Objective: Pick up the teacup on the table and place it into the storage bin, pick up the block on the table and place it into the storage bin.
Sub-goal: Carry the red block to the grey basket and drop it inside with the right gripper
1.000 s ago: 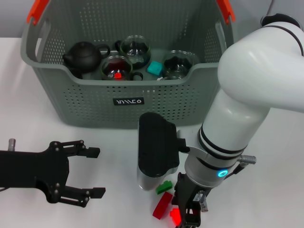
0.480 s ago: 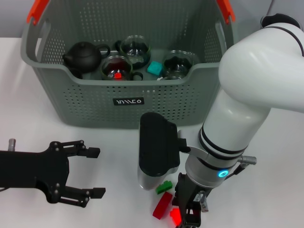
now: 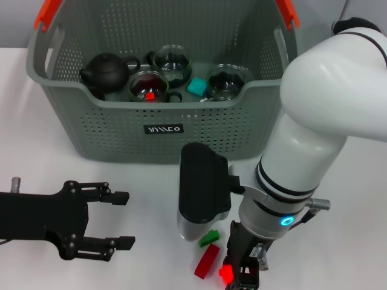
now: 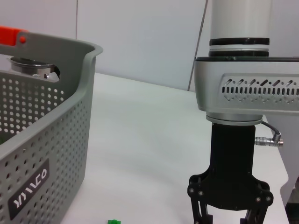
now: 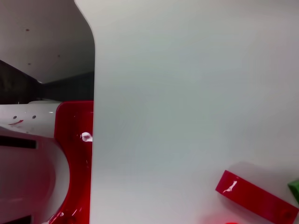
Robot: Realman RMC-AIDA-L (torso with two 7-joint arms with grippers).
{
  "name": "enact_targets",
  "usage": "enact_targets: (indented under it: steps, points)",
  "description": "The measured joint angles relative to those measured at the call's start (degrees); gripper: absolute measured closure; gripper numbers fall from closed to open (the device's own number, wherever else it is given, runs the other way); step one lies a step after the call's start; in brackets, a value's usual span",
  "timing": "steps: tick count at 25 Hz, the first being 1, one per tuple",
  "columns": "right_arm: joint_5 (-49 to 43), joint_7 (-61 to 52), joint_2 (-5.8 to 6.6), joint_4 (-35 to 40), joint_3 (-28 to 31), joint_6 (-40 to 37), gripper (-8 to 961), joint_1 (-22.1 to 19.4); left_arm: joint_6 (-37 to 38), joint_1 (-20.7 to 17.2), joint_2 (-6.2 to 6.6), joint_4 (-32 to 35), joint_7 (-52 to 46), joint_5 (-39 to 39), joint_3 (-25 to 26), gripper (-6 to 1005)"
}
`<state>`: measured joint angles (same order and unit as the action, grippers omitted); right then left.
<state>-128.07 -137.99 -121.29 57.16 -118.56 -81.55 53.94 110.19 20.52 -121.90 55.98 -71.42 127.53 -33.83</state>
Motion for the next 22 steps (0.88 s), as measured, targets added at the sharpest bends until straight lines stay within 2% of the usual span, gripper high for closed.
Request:
enact_targets:
  steps: [3, 7, 10, 16, 22]
  points:
    - [-0.2, -0.3, 0.23, 0.9, 0.1, -0.7, 520, -0.3, 0.1, 0.0, 0.00, 0.0, -0.2, 0.0, 0.0, 191]
    - [-0.9, -0.7, 0.86, 4.0, 2.4, -3.4, 519, -1.3, 0.1, -0.2, 0.06, 0.1, -0.2, 0.2, 0.0, 202]
    - [-3.3, -0.6, 0.99, 7.1, 6.8, -6.6, 519, -2.2, 0.2, -0.3, 0.08, 0.2, -0.2, 0.7, 0.0, 208]
    - [-5.0, 0.3, 1.08, 17.1, 19.2, -15.7, 520, -2.6, 0.3, -0.3, 0.09, 0.2, -0.2, 1.0, 0.2, 216]
    - [-4.8, -0.9, 1.08, 29.5, 38.8, -20.6, 520, 1.6, 0.5, -0.4, 0.09, 0.4, -0.2, 1.0, 1.1, 217]
